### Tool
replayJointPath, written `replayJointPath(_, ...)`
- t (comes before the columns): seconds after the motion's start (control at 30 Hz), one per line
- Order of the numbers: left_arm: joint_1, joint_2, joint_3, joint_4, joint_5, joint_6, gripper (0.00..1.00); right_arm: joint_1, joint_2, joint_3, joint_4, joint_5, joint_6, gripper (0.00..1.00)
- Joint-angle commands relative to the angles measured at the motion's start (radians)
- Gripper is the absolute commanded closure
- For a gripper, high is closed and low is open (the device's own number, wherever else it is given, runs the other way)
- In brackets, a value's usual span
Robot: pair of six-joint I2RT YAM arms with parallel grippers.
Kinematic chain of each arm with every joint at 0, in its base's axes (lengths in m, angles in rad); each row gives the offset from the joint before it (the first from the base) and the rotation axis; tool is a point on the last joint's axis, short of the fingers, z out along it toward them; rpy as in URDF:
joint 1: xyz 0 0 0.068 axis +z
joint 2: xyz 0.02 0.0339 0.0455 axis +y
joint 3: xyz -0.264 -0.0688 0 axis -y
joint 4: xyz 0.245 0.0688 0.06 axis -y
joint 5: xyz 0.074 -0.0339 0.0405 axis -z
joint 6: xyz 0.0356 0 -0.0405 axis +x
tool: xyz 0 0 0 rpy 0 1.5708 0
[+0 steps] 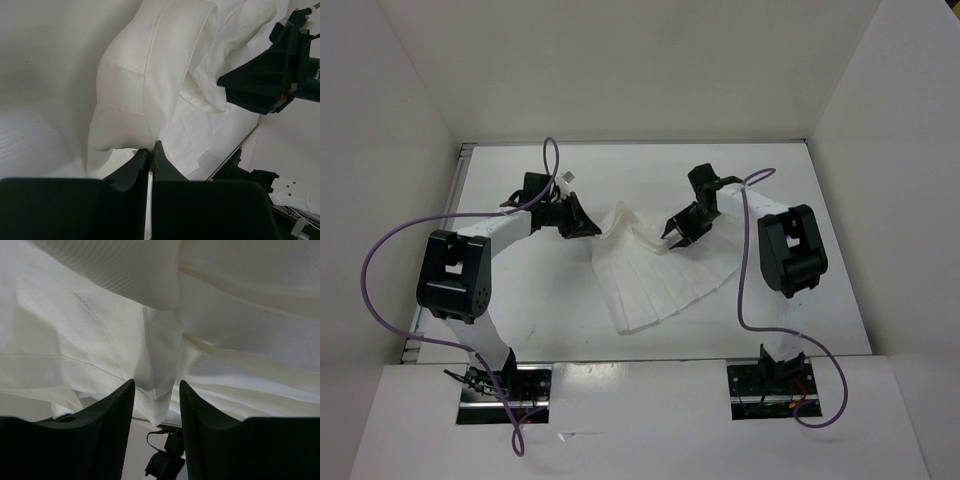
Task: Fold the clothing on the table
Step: Flatten the skirt out
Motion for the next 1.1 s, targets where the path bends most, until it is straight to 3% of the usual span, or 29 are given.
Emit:
replayJointPath(0.0,-0.004,-0.030,-0.002,0.037,0.033,0.022,1.00,0.021,0.021,0.050,-0.007,0.000,-0.003,0.55)
replayJointPath(0.1,-0.004,-0.030,-0.002,0.037,0.033,0.022,1.00,0.031,0.031,0.072,-0.007,0.000,-0.003,0.56)
replayJointPath(0.13,-0.004,-0.030,-0.002,0.037,0.033,0.022,1.00,0.031,0.042,0.084,-0.007,0.000,-0.014,0.65)
replayJointPath(0.17,-0.004,-0.030,-0.002,0.037,0.033,0.022,1.00,0.031,0.042,0.084,-0.007,0.000,-0.014,0.65)
replayJointPath(0.23,-0.004,-0.030,-0.002,0.037,0.033,0.022,1.00,0.041,0.053,0.095,-0.007,0.000,-0.014,0.83)
replayJointPath(0.27,-0.004,-0.021,-0.002,0.037,0.033,0.022,1.00,0.041,0.053,0.107,-0.018,0.000,-0.025,1.00)
replayJointPath(0.57,-0.004,-0.020,0.011,-0.001,0.004,0.042,1.00,0.050,-0.011,0.293,-0.171,0.203,-0.146,1.00)
replayJointPath(0.77,0.135,-0.079,0.079,-0.078,0.004,0.096,1.00,-0.016,-0.117,0.383,-0.197,0.315,-0.281,1.00)
replayJointPath(0.87,0.191,-0.088,0.128,-0.112,0.018,0.116,1.00,-0.090,-0.196,0.341,-0.122,0.284,-0.328,1.00)
replayJointPath(1.07,0.212,-0.097,0.128,-0.112,0.050,0.116,1.00,-0.224,-0.294,0.181,0.025,0.061,-0.374,1.00)
